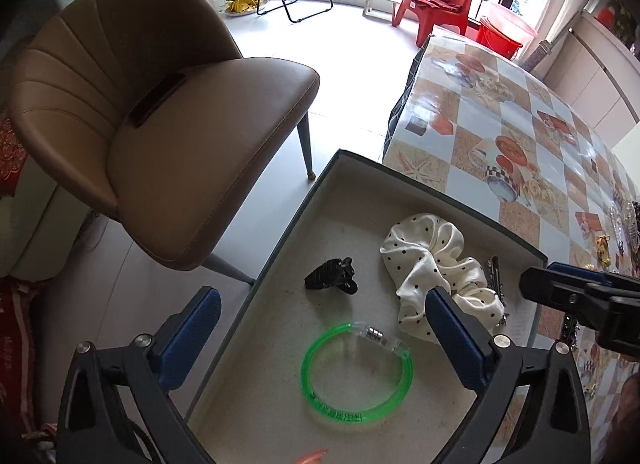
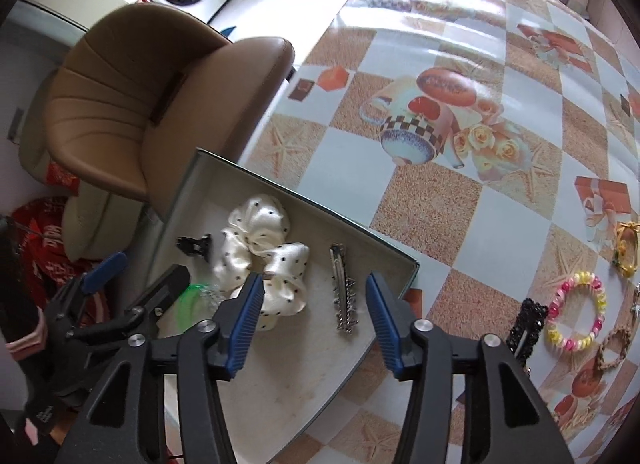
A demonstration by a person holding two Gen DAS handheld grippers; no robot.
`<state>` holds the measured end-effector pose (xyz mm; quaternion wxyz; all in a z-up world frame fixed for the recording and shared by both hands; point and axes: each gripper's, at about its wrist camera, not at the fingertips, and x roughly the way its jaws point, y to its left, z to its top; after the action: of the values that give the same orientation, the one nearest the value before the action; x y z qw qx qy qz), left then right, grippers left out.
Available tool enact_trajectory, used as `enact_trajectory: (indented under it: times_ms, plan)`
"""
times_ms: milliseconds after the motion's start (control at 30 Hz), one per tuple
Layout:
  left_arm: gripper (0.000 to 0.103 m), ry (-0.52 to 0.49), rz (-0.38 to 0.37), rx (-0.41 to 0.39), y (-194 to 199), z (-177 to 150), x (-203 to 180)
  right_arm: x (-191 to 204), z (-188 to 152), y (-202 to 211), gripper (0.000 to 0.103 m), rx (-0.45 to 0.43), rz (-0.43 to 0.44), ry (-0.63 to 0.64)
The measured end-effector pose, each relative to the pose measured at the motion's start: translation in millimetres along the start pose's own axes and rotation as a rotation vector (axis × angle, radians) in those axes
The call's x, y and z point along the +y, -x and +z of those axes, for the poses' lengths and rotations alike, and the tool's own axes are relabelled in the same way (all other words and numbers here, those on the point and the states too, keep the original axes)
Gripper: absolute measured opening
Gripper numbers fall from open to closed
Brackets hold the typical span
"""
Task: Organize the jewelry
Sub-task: 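Move both tools back over the remaining jewelry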
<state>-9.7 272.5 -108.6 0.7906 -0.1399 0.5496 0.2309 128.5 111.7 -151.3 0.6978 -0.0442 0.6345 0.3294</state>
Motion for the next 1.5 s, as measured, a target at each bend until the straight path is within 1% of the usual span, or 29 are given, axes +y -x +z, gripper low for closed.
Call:
enact_trajectory:
  times_ms: [133,200,267,300,400,667,800,1000,1133,1233,1500]
  plan:
    - [0.103,-0.026,0.001,0.01,11,-5,-9,-3,-7,17,0.07,-0.012,0.023,-0.019]
    - [0.103,-0.051,-0.001,0.014,18,-9,-17,-8,-14,27,0.076,-0.018,0.029,-0.034]
    - [0.103,-0.07,-0.012,0.018,24,-12,-25,-13,-22,37,0.079,-0.022,0.033,-0.052]
    - [0.103,-0.079,-0.017,0.021,27,-14,-30,-16,-26,41,0.083,-0.024,0.031,-0.062]
    - [0.103,-0.118,-0.039,0.026,37,-20,-49,-30,-39,54,0.085,-0.033,0.029,-0.097]
    - [0.103,-0.231,-0.082,0.042,52,-33,-104,-86,-78,92,0.087,-0.07,-0.017,-0.234]
    - [0.103,-0.275,-0.101,0.046,56,-38,-129,-120,-102,113,0.088,-0.1,-0.077,-0.302]
    - [0.103,-0.346,-0.15,0.071,55,-41,-167,-173,-129,126,0.088,-0.064,-0.141,-0.41]
    - [0.103,-0.397,-0.168,0.083,51,-45,-197,-202,-141,129,0.088,-0.043,-0.17,-0.464]
    - [0.103,-0.413,-0.176,0.102,44,-48,-213,-219,-147,131,0.088,-0.035,-0.193,-0.49]
    - [0.103,-0.413,-0.187,0.158,13,-45,-247,-253,-148,123,0.088,-0.011,-0.229,-0.507]
